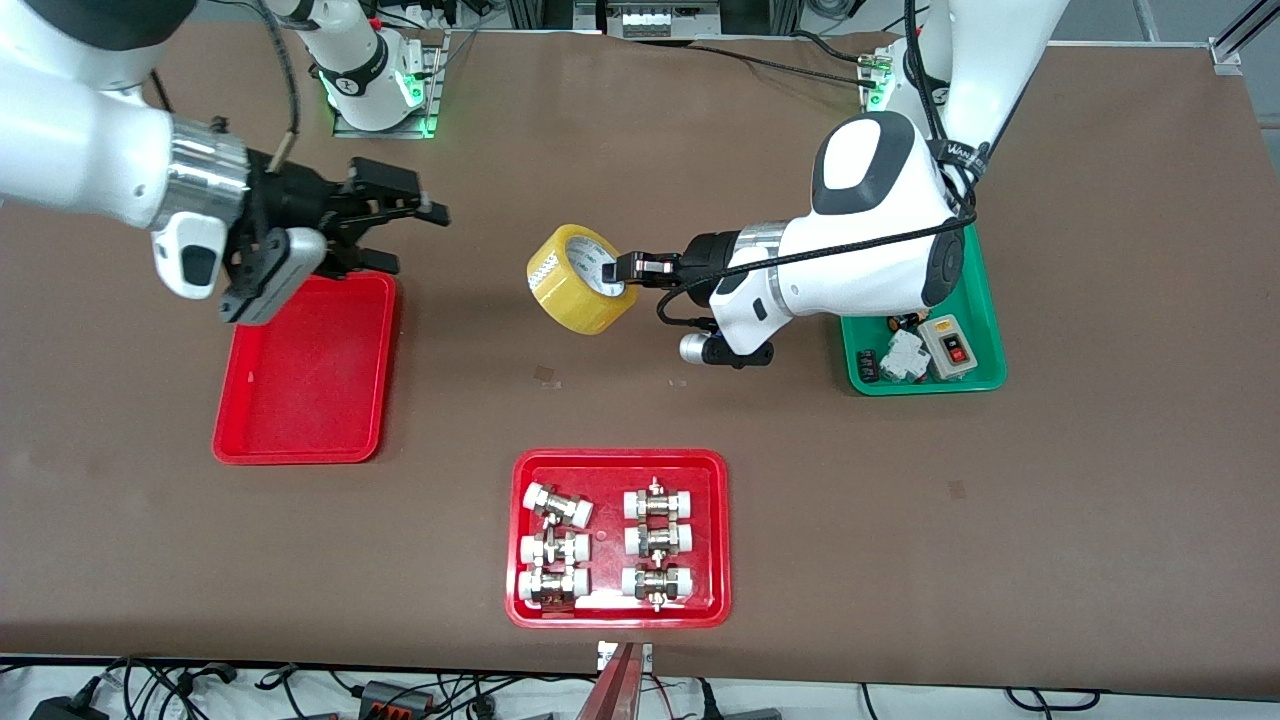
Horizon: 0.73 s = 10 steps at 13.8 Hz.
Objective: Left arm passes tape to right arm into tray
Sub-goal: 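Lift the tape with the left gripper while the right gripper reaches toward it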
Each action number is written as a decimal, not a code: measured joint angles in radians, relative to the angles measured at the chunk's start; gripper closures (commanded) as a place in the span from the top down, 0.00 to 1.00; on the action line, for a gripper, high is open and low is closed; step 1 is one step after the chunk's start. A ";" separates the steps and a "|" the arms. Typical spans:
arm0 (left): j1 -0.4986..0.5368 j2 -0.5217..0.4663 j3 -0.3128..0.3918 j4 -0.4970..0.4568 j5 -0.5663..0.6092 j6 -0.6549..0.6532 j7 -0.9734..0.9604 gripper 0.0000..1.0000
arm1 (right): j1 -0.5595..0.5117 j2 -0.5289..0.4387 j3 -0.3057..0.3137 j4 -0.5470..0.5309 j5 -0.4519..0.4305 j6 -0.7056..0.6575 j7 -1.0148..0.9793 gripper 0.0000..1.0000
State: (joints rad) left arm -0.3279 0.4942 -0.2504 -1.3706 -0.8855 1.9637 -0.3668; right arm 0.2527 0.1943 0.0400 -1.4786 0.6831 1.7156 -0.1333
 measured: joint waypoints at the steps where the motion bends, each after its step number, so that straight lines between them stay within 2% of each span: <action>1: 0.000 0.000 0.000 0.000 0.000 0.000 0.000 0.00 | 0.023 0.013 0.000 0.000 0.004 0.040 0.000 1.00; 5: 0.003 0.000 0.000 0.001 0.000 0.000 0.000 0.00 | 0.086 0.055 0.000 0.002 0.017 0.148 0.016 1.00; 10: 0.015 0.000 0.001 0.002 0.000 -0.020 0.000 0.00 | 0.097 0.094 -0.001 0.042 0.080 0.167 0.017 1.00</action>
State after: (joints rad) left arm -0.3124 0.4942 -0.2496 -1.3684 -0.8855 1.9440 -0.3665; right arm 0.3497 0.2882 0.0391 -1.4361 0.7628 1.8829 -0.1159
